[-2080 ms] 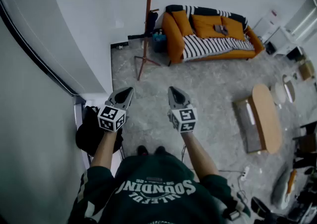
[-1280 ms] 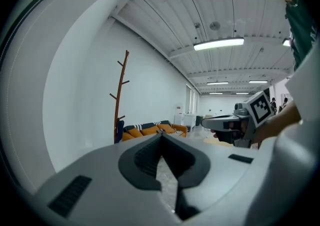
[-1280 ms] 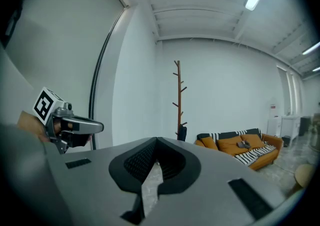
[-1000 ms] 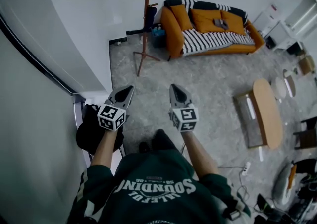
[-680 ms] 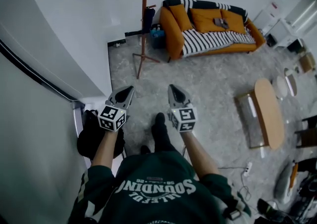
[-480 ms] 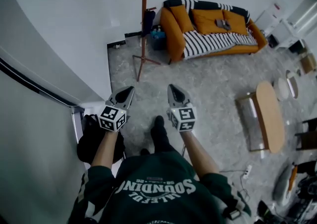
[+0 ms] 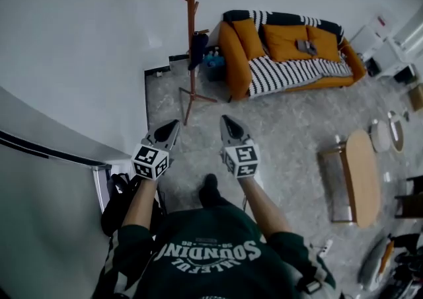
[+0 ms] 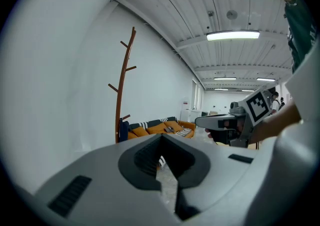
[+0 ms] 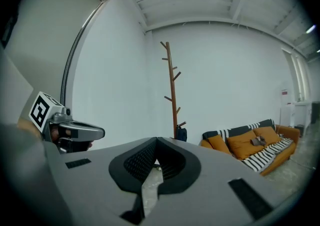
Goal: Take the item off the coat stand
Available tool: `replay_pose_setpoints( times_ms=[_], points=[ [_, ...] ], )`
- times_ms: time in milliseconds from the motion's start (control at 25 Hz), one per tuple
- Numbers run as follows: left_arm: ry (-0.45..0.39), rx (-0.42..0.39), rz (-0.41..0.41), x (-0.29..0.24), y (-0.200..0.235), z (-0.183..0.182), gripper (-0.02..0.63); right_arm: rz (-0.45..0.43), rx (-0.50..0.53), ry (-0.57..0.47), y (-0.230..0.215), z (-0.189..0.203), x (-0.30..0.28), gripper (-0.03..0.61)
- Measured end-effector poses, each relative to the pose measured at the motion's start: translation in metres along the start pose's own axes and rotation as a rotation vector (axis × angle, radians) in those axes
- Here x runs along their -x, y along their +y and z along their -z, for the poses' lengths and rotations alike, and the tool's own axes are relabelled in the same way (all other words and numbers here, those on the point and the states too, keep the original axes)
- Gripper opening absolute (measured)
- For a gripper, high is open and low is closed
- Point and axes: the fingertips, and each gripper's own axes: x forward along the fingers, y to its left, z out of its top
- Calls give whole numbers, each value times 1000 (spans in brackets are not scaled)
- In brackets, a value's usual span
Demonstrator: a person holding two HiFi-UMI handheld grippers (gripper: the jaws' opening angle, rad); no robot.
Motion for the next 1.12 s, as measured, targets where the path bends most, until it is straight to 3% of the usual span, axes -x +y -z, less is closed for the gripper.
replay_pose_setpoints(
  times_ms=[280, 520, 1120],
  points=[
    [-10, 7, -51, -62, 22, -24, 0, -70, 14, -10, -44, -23, -61, 0],
    [-15, 13, -70, -92, 36, -32, 0, -78, 3, -15, -73, -27, -97, 0],
    [2, 57, -65, -148, 105, -23, 0, -125, 24, 53, -84, -14, -178, 2]
  ],
)
